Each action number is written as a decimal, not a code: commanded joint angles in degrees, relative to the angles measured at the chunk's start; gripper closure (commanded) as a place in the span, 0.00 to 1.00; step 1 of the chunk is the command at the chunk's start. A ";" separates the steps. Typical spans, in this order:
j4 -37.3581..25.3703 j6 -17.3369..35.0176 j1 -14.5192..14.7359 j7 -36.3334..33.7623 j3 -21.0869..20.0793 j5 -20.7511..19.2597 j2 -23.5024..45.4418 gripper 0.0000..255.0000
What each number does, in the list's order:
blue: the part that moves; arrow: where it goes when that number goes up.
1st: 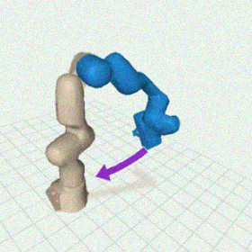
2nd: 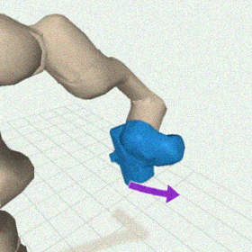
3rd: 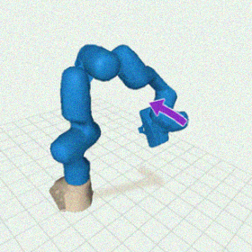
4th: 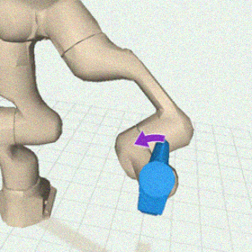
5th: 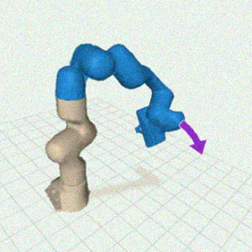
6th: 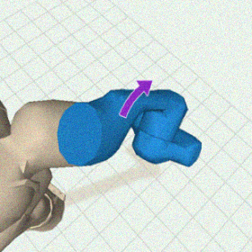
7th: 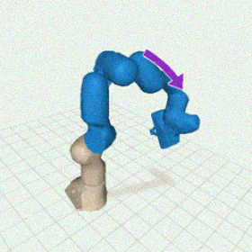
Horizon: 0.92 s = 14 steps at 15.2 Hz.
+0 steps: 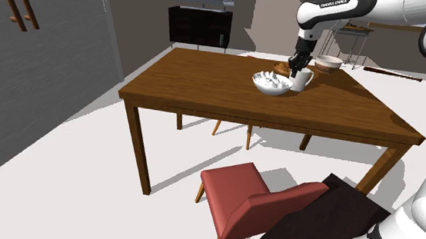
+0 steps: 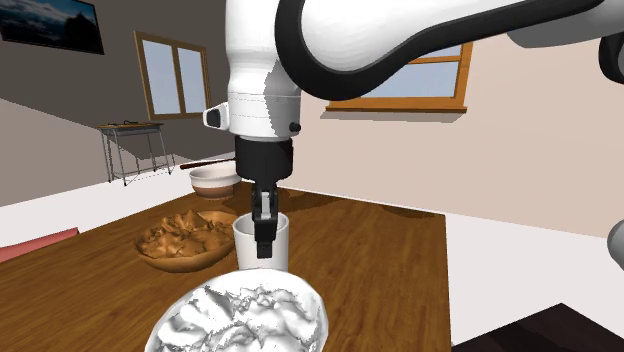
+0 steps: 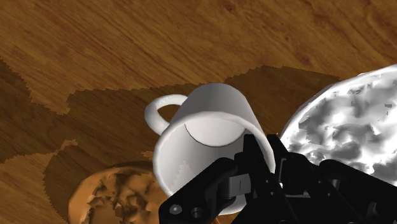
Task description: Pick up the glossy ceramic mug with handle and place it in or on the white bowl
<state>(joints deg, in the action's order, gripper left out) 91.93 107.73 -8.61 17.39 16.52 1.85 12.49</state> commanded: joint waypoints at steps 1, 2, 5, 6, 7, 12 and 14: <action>0.00 0.01 0.00 0.00 0.00 0.00 0.01 1.00; 0.00 0.00 0.00 0.00 0.00 0.00 0.01 1.00; -1.46 -1.51 -0.04 0.01 0.03 -0.02 -0.05 1.00; -2.25 -2.29 -0.06 0.02 0.04 -0.02 -0.03 1.00; -3.04 -3.06 -0.09 0.03 0.05 -0.02 -0.01 1.00; -7.31 -7.03 -0.26 0.14 0.12 0.07 0.29 1.00; -9.18 -8.67 -0.35 0.20 0.15 0.14 0.53 1.00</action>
<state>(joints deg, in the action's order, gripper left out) 84.09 100.16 -8.90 17.55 16.65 1.92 12.76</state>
